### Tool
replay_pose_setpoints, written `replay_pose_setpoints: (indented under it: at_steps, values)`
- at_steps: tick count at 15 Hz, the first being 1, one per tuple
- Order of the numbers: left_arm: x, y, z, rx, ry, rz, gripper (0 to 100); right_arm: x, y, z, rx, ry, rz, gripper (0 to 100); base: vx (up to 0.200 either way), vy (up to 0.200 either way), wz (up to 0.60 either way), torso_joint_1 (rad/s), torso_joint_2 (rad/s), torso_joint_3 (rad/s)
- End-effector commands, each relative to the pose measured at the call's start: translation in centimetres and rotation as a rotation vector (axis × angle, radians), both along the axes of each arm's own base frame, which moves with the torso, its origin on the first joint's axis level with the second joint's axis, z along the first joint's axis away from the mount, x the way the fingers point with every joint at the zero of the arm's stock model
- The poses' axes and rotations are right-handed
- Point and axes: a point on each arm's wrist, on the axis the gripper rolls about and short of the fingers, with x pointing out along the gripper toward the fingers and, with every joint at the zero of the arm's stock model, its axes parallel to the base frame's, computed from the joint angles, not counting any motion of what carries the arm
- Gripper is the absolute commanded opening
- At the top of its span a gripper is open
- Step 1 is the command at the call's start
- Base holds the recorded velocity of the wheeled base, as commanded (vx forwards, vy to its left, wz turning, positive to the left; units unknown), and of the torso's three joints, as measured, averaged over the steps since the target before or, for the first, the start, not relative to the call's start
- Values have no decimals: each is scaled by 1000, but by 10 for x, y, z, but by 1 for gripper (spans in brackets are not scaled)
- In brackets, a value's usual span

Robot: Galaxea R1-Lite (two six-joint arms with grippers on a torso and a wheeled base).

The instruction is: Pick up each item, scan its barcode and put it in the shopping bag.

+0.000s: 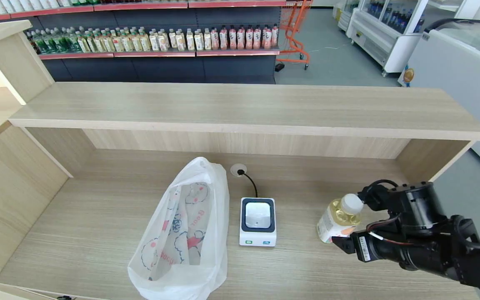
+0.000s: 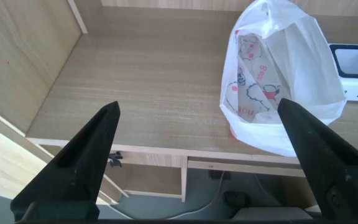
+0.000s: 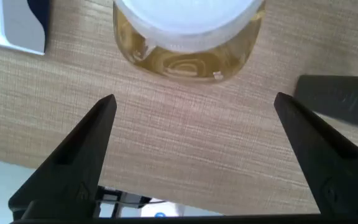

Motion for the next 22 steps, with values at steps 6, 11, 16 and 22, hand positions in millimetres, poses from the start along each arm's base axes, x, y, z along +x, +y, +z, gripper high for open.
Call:
replay_pose_setpoints:
  at_steps: [6,11,16,22]
  values:
    - [0,0,0,1,0,1,100,30,32,-49,-11,-107,-5,100,0,0,0,0,0,0]
    - [0,0,0,1,0,1,100,38,49,-59,39,-212,31,100,0,0,0,0,0,0]
    - [0,0,0,-1,0,1,100,48,56,-58,34,-351,72,100,0,0,0,0,0,0]
    - [0,0,0,-1,1,1,100,59,46,-57,26,-401,45,0,0,0,0,0,0,0]
